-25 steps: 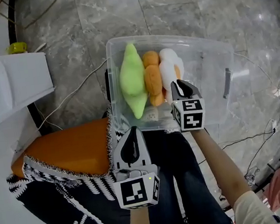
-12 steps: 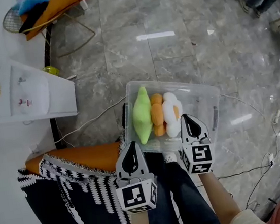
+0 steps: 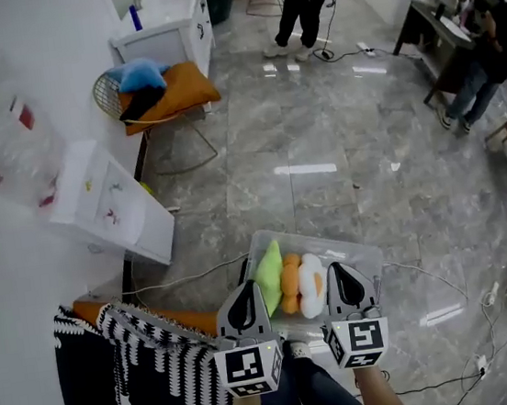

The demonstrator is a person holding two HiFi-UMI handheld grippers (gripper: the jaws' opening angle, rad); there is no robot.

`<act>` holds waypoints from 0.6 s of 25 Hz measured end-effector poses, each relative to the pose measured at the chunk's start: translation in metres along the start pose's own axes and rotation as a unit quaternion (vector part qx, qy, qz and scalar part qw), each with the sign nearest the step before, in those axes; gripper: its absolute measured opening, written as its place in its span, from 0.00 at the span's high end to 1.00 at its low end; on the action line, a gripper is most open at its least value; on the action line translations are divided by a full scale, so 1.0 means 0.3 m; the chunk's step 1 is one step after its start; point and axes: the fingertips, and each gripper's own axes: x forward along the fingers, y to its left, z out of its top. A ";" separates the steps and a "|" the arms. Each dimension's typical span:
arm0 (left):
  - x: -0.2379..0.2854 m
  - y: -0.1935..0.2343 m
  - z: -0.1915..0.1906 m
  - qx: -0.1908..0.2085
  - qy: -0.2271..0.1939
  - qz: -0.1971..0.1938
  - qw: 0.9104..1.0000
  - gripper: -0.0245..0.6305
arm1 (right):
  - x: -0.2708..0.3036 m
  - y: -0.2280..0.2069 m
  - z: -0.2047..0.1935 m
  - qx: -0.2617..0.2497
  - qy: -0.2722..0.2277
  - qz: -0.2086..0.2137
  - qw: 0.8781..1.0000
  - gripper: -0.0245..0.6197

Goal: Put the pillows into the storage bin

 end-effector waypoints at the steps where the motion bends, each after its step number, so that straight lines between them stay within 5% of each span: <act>1: -0.031 -0.006 0.044 0.005 -0.008 0.001 1.000 0.94 | -0.031 0.014 0.040 0.000 -0.005 0.004 1.000 0.94; 15: -0.370 -0.092 0.443 0.040 -0.097 0.040 0.994 0.94 | -0.352 0.099 0.442 -0.015 -0.105 0.052 0.993 0.94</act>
